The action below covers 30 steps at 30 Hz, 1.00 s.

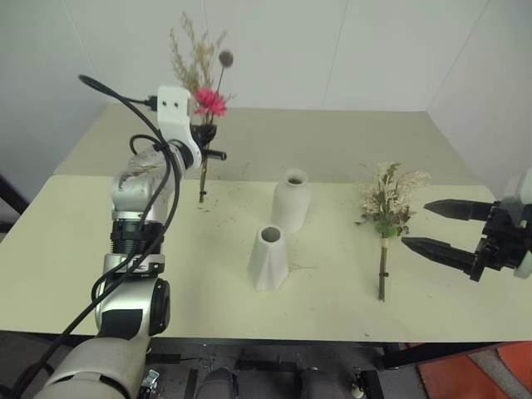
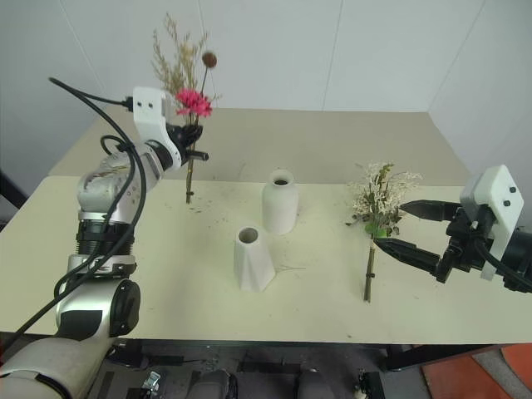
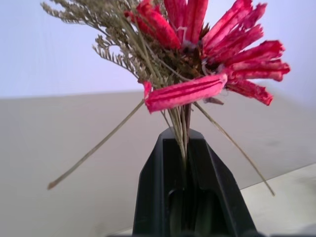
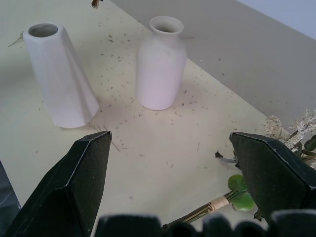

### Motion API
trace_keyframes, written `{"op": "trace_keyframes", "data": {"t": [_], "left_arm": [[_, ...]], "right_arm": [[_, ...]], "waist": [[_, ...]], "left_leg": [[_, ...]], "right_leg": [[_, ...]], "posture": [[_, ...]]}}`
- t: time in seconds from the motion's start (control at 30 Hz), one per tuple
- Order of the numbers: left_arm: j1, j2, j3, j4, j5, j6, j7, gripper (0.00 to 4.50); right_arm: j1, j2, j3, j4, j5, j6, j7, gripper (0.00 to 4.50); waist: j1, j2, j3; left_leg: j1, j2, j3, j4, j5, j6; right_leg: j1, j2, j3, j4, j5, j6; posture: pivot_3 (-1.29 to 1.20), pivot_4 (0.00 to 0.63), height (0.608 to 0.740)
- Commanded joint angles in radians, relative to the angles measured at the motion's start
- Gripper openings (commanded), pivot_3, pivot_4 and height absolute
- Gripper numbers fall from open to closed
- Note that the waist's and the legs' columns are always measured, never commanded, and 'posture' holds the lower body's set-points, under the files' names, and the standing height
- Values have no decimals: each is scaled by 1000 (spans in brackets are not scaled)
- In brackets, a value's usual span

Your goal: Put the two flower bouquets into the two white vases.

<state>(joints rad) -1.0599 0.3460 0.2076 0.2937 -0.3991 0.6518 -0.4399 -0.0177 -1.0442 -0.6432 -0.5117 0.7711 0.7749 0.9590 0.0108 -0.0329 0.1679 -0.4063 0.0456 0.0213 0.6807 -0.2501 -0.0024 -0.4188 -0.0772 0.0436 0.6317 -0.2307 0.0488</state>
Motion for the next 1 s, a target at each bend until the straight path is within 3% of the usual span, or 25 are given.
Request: {"op": "trace_keyframes", "data": {"t": [0.03,0.13,0.3,0.6,1.0], "left_arm": [[-57,-4,33,-36,-117,-26,-148,29],[-91,-26,46,2,-201,-62,-292,29],[-115,-126,60,102,-223,-277,-409,29],[-200,-261,49,369,-172,-513,-450,29],[-223,-309,-8,517,-65,-650,-444,29]], "right_arm": [[5,4,-46,-28,20,-8,-6,4500],[17,12,-50,-42,20,-9,-10,4500],[26,18,-48,-61,28,-7,-16,4500],[35,10,-67,-105,65,12,-42,4500],[60,4,-95,-146,95,30,-65,4500]], "waist": [[-1,0,0],[0,0,0],[0,0,0],[0,0,0],[-1,0,0]], "left_leg": [[0,0,0,0,0,0],[1,0,0,0,0,0],[1,0,0,1,0,0],[0,0,0,1,0,0],[1,-1,0,1,0,0]], "right_leg": [[0,0,0,0,0,0],[0,0,0,0,0,0],[1,0,0,0,0,0],[1,0,0,-1,0,0],[1,0,0,-1,0,1]], "posture": [[0,150,740],[0,150,740],[0,150,740],[0,150,740],[0,150,740]]}}
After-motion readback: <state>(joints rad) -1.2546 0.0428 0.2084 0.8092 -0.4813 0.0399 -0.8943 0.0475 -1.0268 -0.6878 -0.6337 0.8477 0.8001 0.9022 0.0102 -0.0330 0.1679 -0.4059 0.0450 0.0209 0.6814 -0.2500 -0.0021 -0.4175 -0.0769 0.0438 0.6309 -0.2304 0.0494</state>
